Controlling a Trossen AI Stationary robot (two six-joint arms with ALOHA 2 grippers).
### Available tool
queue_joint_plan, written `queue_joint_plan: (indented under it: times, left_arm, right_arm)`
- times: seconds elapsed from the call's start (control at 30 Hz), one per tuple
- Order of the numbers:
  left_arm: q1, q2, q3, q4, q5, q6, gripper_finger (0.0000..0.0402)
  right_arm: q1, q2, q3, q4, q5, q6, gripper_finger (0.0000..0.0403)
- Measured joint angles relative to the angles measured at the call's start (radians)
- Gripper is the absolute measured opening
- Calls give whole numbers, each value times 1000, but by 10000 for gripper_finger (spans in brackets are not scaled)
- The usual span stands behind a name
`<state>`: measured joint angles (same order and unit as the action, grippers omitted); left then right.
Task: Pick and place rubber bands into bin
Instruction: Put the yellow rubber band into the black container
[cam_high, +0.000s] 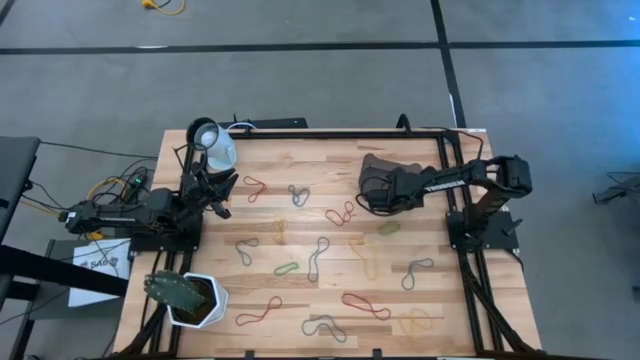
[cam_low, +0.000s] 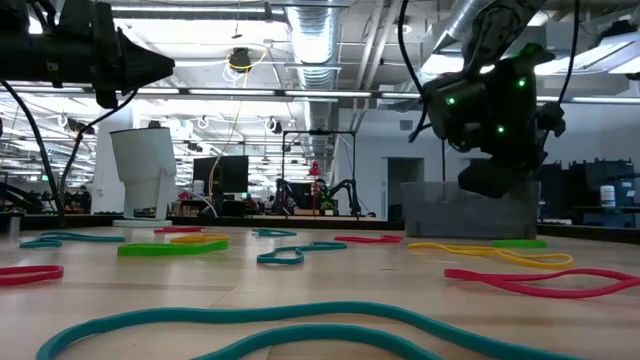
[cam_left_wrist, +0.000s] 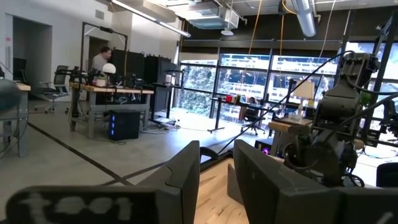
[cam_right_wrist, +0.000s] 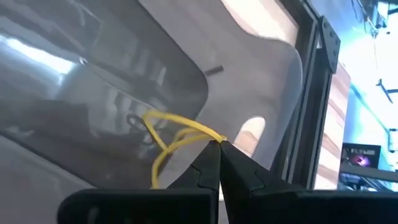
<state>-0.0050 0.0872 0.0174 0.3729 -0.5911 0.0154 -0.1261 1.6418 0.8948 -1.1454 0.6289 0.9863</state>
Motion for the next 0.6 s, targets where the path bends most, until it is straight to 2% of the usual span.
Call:
queue_joint_plan:
  times: [0.37,0.6]
  left_arm:
    - [0,0,0,0,-2,0,88]
    - [0,0,0,0,-5,0,88]
  right_arm:
    - [-5,-4,0,5,-22,-149,0]
    - [-9,-4,0,5,-22,-149,4]
